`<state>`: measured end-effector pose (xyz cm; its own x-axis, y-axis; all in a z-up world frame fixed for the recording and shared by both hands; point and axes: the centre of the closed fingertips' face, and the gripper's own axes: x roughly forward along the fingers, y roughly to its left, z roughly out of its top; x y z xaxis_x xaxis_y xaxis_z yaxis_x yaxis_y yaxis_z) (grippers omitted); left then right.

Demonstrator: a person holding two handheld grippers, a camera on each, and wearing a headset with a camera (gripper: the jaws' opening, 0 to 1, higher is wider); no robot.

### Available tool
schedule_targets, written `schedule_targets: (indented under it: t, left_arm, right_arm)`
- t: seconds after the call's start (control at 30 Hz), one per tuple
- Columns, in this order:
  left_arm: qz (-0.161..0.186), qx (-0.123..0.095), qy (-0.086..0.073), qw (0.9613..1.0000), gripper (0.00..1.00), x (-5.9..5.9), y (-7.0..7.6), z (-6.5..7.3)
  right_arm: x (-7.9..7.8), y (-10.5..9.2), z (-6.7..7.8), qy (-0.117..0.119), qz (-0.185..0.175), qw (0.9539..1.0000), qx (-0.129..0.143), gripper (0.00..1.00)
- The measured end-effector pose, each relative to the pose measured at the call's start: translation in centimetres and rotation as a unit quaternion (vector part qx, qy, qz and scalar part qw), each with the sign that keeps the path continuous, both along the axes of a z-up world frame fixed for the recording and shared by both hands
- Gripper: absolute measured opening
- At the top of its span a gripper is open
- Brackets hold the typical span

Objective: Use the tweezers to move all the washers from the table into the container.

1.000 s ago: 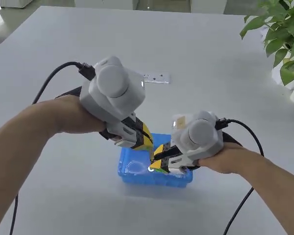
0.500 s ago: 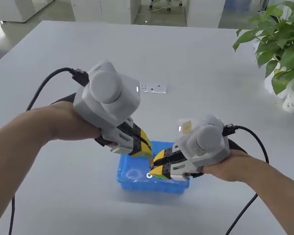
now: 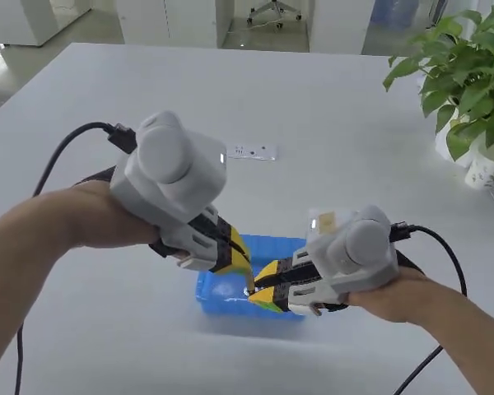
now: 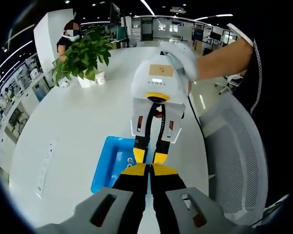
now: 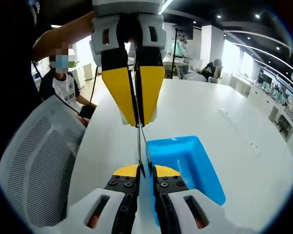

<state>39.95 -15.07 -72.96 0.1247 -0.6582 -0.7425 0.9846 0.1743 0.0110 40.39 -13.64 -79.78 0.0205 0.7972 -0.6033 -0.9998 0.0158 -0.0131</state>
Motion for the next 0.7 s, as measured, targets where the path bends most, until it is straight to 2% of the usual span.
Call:
schedule_targets:
  t: [0.43,0.7]
  left_arm:
    - [-0.011,-0.025,0.004,0.9996,0.05,-1.9,-0.5,0.0]
    - [-0.011,-0.038,0.001,0.9992,0.05,-2.4,-0.8,0.2]
  right_arm:
    - [-2.1,-0.5,-0.1,0.008,0.006,0.9999,0.008,0.11]
    - [-2.6,-0.5,0.0,0.013,0.000,0.9997,0.020,0.12]
